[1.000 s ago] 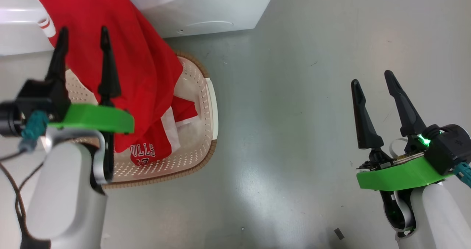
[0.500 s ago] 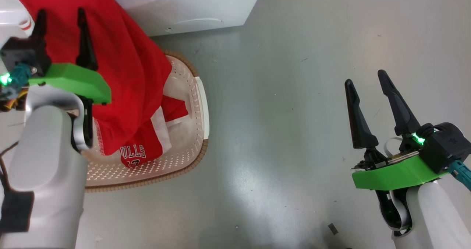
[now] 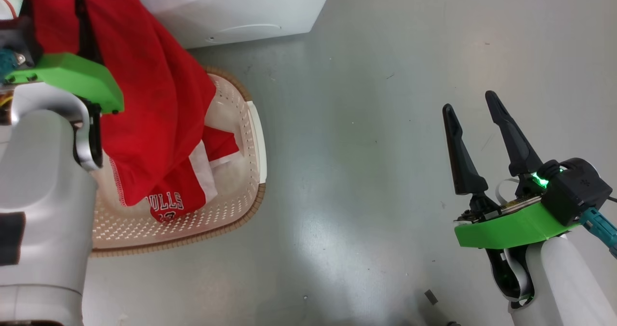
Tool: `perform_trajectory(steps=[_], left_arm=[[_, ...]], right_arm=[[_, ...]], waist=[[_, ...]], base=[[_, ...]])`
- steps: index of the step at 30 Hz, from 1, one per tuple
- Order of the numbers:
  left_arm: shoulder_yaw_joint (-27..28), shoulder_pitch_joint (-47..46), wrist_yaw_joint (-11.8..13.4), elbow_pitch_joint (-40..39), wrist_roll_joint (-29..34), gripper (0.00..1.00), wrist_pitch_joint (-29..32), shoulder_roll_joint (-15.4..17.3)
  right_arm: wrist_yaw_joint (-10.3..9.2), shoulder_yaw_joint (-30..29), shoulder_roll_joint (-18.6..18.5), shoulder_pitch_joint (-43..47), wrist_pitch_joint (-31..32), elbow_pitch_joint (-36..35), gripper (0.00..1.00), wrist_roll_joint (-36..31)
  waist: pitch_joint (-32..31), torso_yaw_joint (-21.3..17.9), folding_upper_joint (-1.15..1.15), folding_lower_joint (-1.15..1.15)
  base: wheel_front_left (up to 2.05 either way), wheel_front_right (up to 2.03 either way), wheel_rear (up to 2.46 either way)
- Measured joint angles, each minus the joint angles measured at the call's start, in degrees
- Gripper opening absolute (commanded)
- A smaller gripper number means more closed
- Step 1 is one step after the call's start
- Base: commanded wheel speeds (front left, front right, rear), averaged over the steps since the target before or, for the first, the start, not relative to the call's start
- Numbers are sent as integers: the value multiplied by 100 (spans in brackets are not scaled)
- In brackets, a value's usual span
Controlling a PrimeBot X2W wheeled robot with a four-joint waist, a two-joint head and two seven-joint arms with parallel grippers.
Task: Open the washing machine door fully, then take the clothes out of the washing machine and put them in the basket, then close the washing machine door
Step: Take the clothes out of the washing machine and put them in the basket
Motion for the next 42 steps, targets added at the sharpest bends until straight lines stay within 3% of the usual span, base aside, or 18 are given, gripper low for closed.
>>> perform_trajectory(steps=[3,4,6,18,25,42], left_arm=[[0,-144,-29,181,-20,98,-22,9],[0,-186,-35,237,-21,55,-22,9],[0,-244,-67,322,-21,0,-23,9],[5,-209,-178,254,-22,0,-13,4],[38,30,-226,-264,-24,0,-13,-76],[163,1731,-276,-3306,43,0,-56,-175]], right_arm=[[0,8,0,0,0,0,100,0],[0,9,0,0,0,0,100,0],[0,13,0,0,0,1,100,0],[0,21,0,1,0,0,100,0],[0,-7,0,3,0,0,100,0],[0,-186,0,23,0,-32,100,-5]], waist=[[9,-25,0,0],[11,-29,0,0],[9,-34,0,0],[-21,-7,0,0],[-47,53,0,0],[-44,292,0,0]], base=[[0,0,0],[0,0,0],[0,0,0],[0,0,0],[0,0,0],[0,0,0]])
